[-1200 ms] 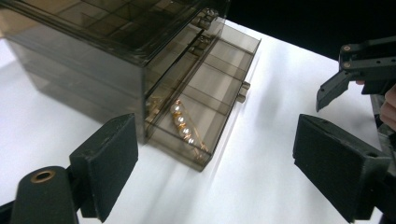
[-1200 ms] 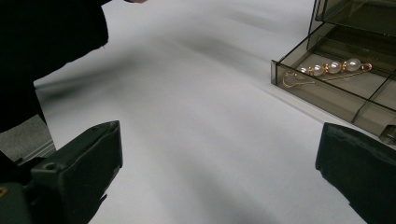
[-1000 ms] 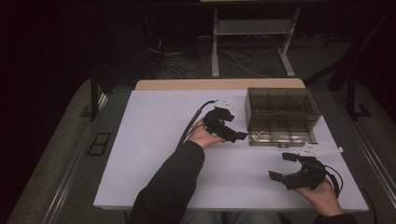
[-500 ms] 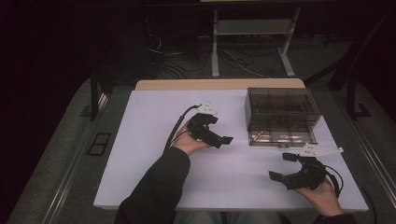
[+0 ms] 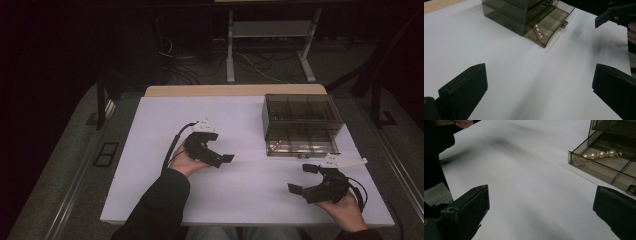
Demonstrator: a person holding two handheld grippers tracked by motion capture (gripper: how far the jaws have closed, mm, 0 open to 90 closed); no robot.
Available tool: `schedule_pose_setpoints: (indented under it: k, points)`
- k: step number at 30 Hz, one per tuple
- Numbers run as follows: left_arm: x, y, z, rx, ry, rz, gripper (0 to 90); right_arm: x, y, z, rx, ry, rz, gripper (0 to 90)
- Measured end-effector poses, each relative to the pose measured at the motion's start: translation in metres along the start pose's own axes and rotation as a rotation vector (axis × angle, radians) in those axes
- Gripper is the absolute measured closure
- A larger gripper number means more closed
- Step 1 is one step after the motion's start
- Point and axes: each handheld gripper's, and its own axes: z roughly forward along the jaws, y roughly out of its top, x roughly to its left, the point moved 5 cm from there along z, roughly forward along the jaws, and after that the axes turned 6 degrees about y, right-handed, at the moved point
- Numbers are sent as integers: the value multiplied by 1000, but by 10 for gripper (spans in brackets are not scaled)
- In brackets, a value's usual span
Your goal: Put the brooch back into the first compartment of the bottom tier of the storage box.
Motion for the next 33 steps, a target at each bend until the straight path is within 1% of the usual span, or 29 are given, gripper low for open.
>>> schedule_pose_setpoints:
  k: [2,8,14,17,22,23,27,33]
  points:
    - [0,-4,-4,-10,6,-13,0,0,0,0,1,0,1,1]
    - [0,-17,-19,-34,24,-34,0,-1,0,0,3,-1,-4,1]
    - [0,-32,-32,-40,39,-47,0,0,0,0,4,-2,-5,1]
    - [1,-41,-39,-53,53,-61,0,-1,0,1,3,-3,-4,1]
    - [3,-55,-50,-60,70,-91,0,0,0,2,3,-5,-7,1]
    - [3,-57,-52,-65,71,-88,0,0,0,2,3,-5,-7,1]
    - [2,-63,-60,-79,81,-99,0,0,-1,1,4,-6,-2,1]
    - [0,-75,-68,-76,89,-113,0,0,-1,1,-4,-4,5,1]
